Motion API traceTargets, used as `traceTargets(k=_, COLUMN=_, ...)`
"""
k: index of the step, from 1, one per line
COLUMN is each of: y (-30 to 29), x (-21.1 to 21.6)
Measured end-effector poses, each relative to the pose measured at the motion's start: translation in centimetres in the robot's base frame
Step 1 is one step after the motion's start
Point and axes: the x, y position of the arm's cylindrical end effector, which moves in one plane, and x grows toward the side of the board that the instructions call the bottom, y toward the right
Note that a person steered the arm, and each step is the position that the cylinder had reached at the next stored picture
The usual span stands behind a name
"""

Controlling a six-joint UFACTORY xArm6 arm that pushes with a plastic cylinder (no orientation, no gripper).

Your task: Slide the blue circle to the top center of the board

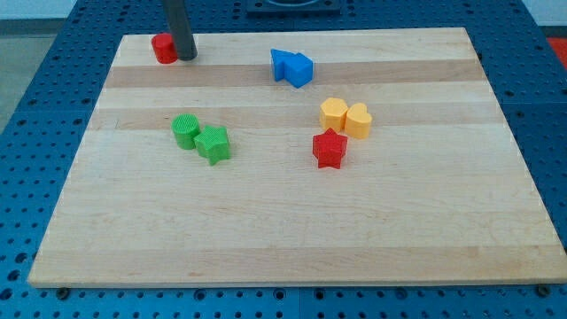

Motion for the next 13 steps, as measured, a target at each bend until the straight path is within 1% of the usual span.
traceTargets(k=2, y=0.2, x=7.9)
traceTargets(k=4, y=-1.3, x=16.7)
traceTargets(k=5, y=-1.2, x=20.0)
traceTargets(k=6, y=1.5, x=20.2)
traceTargets(k=7, y=2.6, x=19.2)
traceTargets(k=9, y=2.6, x=15.1)
traceTargets(k=10, y=2.0, x=13.0)
traceTargets(k=12, y=-3.3, x=12.0)
traceTargets(k=13, y=-3.4, x=10.6)
